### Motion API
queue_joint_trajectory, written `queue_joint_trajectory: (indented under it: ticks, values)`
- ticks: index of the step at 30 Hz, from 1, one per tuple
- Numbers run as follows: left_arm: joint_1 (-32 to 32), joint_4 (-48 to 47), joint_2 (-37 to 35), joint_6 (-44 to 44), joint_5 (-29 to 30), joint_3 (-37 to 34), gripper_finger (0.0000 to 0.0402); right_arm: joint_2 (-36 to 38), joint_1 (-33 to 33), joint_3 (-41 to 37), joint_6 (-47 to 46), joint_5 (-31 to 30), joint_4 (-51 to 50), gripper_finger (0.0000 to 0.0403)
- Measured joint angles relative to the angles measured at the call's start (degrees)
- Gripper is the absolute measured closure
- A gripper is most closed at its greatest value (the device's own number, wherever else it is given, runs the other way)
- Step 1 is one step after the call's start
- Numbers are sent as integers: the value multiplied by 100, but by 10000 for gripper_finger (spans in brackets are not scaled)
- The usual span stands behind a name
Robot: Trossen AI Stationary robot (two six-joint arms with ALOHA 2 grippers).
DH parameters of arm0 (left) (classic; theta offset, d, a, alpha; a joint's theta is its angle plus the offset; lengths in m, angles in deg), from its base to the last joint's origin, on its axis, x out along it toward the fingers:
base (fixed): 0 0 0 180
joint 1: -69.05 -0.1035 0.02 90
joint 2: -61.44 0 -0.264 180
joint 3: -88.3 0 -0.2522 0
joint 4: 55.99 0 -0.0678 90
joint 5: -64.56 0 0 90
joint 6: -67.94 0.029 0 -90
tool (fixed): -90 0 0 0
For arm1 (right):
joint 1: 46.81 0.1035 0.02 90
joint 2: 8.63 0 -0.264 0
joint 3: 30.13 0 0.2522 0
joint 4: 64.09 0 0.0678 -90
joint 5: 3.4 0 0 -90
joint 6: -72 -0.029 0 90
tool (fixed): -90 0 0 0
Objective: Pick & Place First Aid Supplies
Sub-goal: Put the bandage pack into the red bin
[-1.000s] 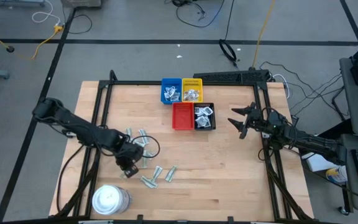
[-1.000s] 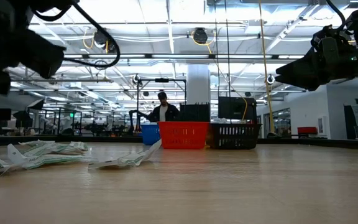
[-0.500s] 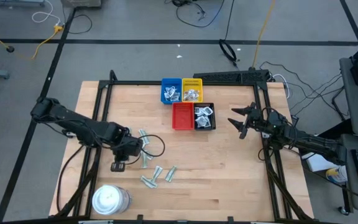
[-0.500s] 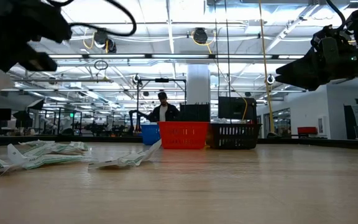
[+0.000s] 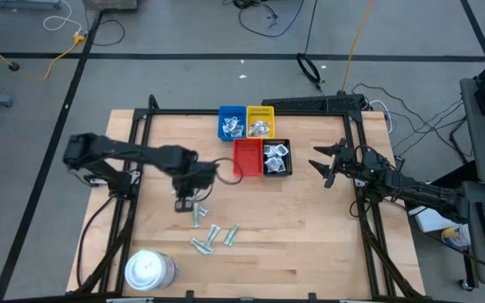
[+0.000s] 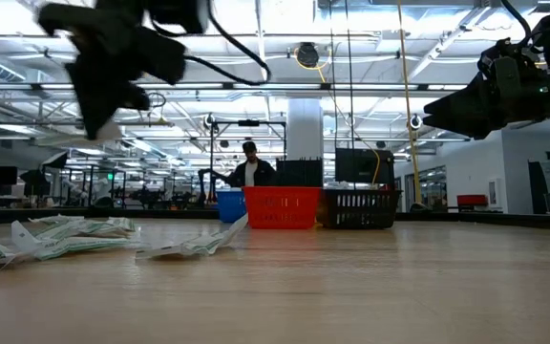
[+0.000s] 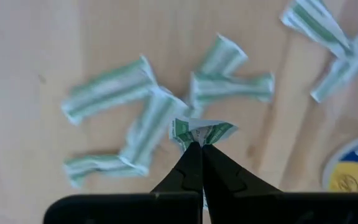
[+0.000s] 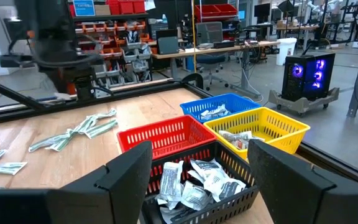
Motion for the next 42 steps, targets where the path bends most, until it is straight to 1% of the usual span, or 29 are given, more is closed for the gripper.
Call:
queue_joint_trajectory:
  ticks: [4, 9, 15, 18, 22, 25, 28, 34, 42]
  values:
    - [-423, -241, 647, 371, 24, 706, 401, 1, 1, 0, 0, 1, 0, 140]
    - [-790, -488, 1439, 760, 69, 1728, 401, 0, 0, 0, 0, 0, 0, 140]
    - [-1215, -566, 2266, 867, 76, 2887, 401, 1, 0, -1, -1, 0, 0, 140]
    - [-1415, -564, 2663, 719, 72, 3479, 401, 1, 1, 0, -1, 0, 1, 140]
    - [-1723, -520, 3144, 272, 77, 4221, 401, 0, 1, 0, -1, 0, 0, 140]
    - [-1940, -359, 3438, -199, 83, 4638, 401, -1, 1, -1, -1, 0, 0, 140]
    - [-2120, -96, 3651, -825, 18, 4809, 401, -1, 0, 0, 0, 0, 0, 140]
    - [-2309, 335, 3932, -2095, -150, 4847, 401, 1, 1, 0, -1, 0, 0, 140]
    - [-2318, 823, 4079, -2834, -183, 4836, 401, 1, 2, 0, -1, 0, 0, 140]
